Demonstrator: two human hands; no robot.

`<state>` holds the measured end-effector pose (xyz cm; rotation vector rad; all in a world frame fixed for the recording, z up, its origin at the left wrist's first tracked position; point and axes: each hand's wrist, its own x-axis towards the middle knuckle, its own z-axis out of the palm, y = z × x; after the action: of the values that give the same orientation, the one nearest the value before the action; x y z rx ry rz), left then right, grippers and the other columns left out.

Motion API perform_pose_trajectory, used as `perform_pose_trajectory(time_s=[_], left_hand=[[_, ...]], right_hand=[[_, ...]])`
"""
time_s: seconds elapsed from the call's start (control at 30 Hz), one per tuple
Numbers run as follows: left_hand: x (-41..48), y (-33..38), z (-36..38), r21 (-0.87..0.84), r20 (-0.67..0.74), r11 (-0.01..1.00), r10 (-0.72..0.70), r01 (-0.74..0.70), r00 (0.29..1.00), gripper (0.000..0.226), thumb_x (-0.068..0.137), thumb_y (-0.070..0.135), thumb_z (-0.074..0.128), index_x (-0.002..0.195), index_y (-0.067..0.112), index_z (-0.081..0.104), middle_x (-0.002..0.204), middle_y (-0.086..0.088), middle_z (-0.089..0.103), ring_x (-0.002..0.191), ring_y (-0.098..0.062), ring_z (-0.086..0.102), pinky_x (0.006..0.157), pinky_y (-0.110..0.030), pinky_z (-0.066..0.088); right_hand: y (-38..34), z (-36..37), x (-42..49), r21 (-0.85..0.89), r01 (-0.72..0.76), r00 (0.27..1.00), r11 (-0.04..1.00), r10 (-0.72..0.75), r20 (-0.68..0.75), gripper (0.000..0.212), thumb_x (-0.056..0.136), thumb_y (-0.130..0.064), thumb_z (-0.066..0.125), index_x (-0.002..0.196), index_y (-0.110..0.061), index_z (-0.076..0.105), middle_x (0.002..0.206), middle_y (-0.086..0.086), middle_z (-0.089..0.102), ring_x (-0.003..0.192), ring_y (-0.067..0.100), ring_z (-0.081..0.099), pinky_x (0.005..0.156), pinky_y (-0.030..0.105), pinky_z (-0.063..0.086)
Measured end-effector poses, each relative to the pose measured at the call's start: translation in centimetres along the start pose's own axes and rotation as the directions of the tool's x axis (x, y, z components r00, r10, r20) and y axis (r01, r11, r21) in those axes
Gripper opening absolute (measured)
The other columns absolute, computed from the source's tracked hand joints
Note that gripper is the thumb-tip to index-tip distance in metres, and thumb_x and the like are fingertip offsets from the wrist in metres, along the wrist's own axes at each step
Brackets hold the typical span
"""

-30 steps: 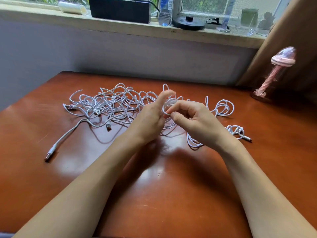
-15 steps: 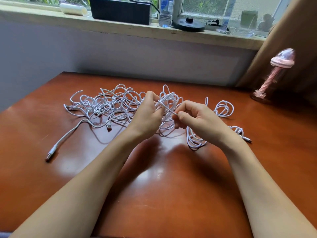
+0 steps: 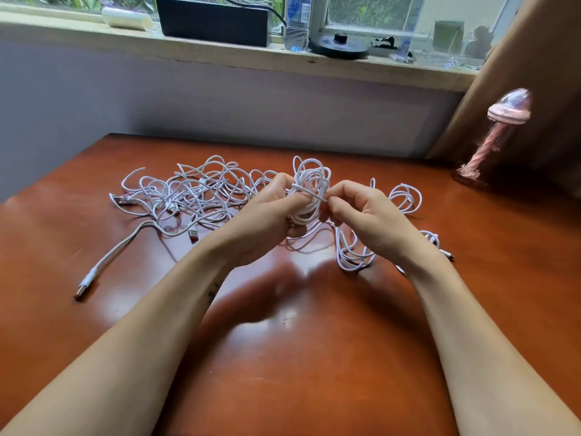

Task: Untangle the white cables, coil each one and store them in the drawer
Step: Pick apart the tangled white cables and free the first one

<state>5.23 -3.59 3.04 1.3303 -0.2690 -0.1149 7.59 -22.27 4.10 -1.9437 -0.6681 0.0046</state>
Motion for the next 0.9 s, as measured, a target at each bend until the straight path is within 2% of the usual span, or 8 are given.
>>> perform_pose_trajectory(time_s=[0.17,0.27,0.37,0.43,0.53,0.63,0.77,0.9], left_hand=[[0.1,0.1,0.3,-0.101,-0.114,0.995,-0.024,0.013,0.993,0.022,0.068,0.008,0.047,0.089,0.012,0.041,0.087,-0.017,0.048,0.066,-0.022,0.045,0.049,-0.025,0.031],[0.2,-0.1,0.5,-0.12,-0.191,0.993,-0.034,0.011,0.981,0.031,0.069,0.008,0.046,0.1,0.011,0.046,0.09,-0.018,0.048,0.071,-0.026,0.046,0.052,-0.028,0.033],[0.3,-0.2,0.8,-0.181,-0.233,0.983,-0.039,-0.004,0.972,0.021,0.081,-0.001,0.037,0.096,0.01,0.047,0.083,-0.016,0.051,0.07,-0.026,0.052,0.051,-0.024,0.04],[0.1,0.0,0.9,-0.26,-0.216,0.965,-0.043,-0.015,0.975,0.021,0.08,-0.004,0.034,0.092,0.009,0.046,0.079,-0.015,0.056,0.063,-0.023,0.06,0.051,-0.022,0.045],[-0.1,0.2,0.8,-0.327,-0.196,0.944,-0.099,0.03,0.975,0.044,0.067,0.006,0.043,0.111,0.011,0.046,0.084,-0.016,0.058,0.06,-0.022,0.062,0.053,-0.023,0.045],[-0.1,0.1,0.8,-0.312,-0.179,0.942,-0.184,0.121,0.967,0.042,0.07,0.008,0.04,0.112,0.013,0.043,0.082,-0.015,0.054,0.053,-0.019,0.048,0.046,-0.02,0.033],[0.0,0.2,0.8,-0.267,-0.197,0.955,-0.187,0.131,0.963,0.016,0.079,0.005,0.031,0.082,0.019,0.038,0.067,-0.007,0.042,0.051,-0.014,0.026,0.039,-0.014,0.017],[-0.1,0.0,0.8,-0.118,-0.255,0.983,-0.166,0.139,0.953,0.014,0.086,0.014,0.031,0.079,0.019,0.043,0.068,-0.007,0.035,0.063,-0.019,0.012,0.044,-0.015,0.011]], right_hand=[[0.5,0.4,0.2,-0.091,0.023,1.0,0.996,-0.022,0.009,0.015,0.106,-0.007,0.047,0.103,-0.009,0.062,0.084,-0.005,0.067,0.078,0.006,0.058,0.08,0.026,0.048],[0.7,0.6,0.3,-0.22,0.07,0.997,0.973,-0.075,-0.01,0.016,0.106,-0.011,0.047,0.095,-0.018,0.057,0.076,-0.007,0.063,0.074,0.005,0.054,0.075,0.025,0.045],[0.2,0.8,0.3,-0.311,0.13,0.987,0.942,-0.154,-0.053,0.022,0.104,-0.005,0.05,0.091,-0.023,0.054,0.071,-0.006,0.059,0.066,0.004,0.05,0.068,0.015,0.04],[0.1,1.1,0.2,-0.316,0.148,0.983,0.937,-0.175,-0.058,0.025,0.102,-0.004,0.051,0.088,-0.025,0.054,0.069,-0.003,0.059,0.063,0.007,0.05,0.064,0.017,0.04],[0.3,1.3,0.3,-0.346,0.189,0.97,0.919,-0.23,-0.081,0.026,0.1,-0.005,0.053,0.087,-0.027,0.056,0.067,-0.006,0.059,0.065,0.017,0.051,0.065,0.025,0.041],[0.5,1.4,0.4,-0.444,0.248,0.937,0.861,-0.329,-0.115,0.016,0.095,-0.006,0.056,0.09,-0.018,0.064,0.068,-0.021,0.052,0.068,0.011,0.047,0.068,0.025,0.038],[0.6,1.6,0.4,-0.43,0.244,0.938,0.869,-0.325,-0.123,0.013,0.094,-0.006,0.056,0.089,-0.015,0.064,0.069,-0.011,0.058,0.065,0.015,0.053,0.068,0.031,0.046],[0.1,2.5,0.4,-0.4,0.278,0.929,0.873,-0.351,-0.121,0.014,0.097,-0.006,0.057,0.094,-0.015,0.066,0.069,-0.012,0.058,0.065,0.012,0.053,0.067,0.029,0.047]])
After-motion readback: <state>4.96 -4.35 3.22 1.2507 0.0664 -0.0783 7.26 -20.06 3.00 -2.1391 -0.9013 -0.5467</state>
